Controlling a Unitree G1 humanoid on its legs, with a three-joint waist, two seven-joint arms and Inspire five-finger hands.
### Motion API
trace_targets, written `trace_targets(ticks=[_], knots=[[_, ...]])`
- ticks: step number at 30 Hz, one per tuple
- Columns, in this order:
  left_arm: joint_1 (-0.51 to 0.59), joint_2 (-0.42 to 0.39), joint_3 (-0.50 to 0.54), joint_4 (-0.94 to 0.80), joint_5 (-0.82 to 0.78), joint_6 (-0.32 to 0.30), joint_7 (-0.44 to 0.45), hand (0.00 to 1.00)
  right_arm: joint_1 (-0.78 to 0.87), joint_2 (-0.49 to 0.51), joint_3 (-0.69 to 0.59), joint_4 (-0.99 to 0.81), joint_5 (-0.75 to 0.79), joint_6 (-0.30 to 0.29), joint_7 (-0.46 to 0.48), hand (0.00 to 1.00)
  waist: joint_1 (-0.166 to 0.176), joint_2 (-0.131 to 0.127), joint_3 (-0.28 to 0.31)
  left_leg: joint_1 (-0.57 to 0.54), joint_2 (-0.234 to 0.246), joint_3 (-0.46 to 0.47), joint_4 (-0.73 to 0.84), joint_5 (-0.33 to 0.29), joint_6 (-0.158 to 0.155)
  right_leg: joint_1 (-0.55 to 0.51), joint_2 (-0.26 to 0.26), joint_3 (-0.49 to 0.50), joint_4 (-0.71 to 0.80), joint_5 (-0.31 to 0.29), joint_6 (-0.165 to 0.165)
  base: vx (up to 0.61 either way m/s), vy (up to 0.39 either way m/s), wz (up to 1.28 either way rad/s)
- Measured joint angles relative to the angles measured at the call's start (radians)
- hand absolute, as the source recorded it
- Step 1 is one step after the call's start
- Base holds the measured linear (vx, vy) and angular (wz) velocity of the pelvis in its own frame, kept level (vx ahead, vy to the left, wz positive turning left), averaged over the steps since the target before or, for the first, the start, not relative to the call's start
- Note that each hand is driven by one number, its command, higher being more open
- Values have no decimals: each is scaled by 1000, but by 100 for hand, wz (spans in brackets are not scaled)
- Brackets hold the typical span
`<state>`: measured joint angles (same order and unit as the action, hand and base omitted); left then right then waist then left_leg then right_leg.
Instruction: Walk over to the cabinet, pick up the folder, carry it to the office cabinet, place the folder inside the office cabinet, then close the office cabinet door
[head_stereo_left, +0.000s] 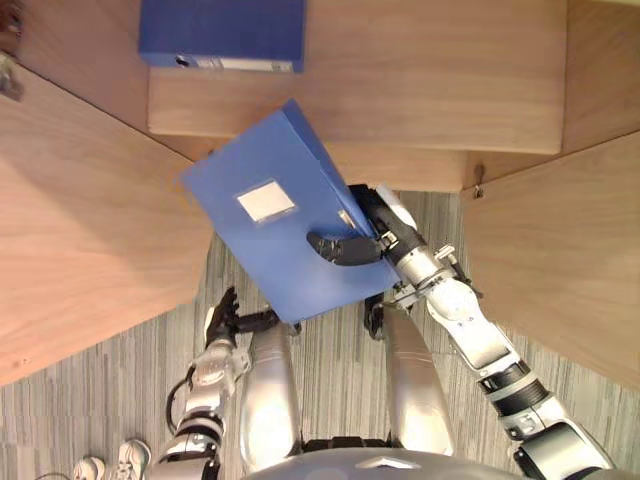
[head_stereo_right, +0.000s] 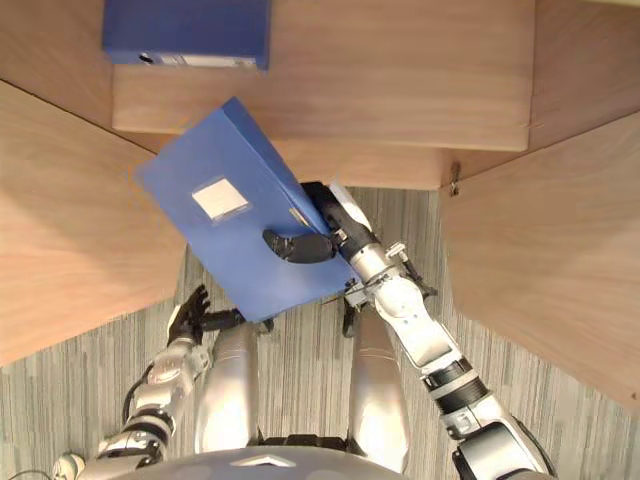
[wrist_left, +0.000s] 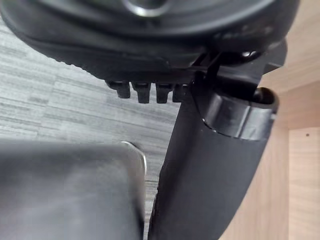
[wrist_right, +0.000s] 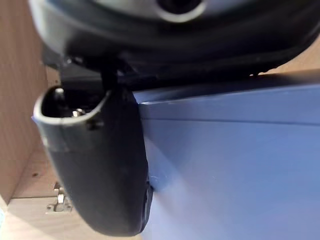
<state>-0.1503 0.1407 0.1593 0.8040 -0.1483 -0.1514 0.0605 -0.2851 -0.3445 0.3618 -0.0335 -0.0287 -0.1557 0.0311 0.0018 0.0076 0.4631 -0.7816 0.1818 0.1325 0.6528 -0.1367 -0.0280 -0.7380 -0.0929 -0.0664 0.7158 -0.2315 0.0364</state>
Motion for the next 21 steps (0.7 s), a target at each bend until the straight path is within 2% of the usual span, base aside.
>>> trace_targets(ticks=[7,10,13,21], knots=[[-77,-53,6,-180,-17,-2,22,100,-96,114,-179,-79,227,-9,-98,0,26,3,36,-206,26,-16,192,-59,11,-203,1,16,188,-60,-2,-44,3,-3],[-84,-67,19,-241,-31,-3,33,100,-142,123,-262,-80,311,-22,-147,0,40,4,38,-284,29,-34,266,-81,9,-279,-3,17,266,-89,-5,-44,-25,4],[-95,-69,32,-264,-40,-4,46,100,-156,139,-305,-80,388,-26,-168,0,46,4,39,-324,33,-40,314,-97,9,-316,-4,18,314,-106,-5,-37,-3,1],[-113,-68,64,-316,-40,-12,60,100,-260,166,-384,-69,652,-87,-187,0,46,3,39,-415,48,-51,410,-120,12,-406,3,31,402,-122,-3,-57,37,-5]])
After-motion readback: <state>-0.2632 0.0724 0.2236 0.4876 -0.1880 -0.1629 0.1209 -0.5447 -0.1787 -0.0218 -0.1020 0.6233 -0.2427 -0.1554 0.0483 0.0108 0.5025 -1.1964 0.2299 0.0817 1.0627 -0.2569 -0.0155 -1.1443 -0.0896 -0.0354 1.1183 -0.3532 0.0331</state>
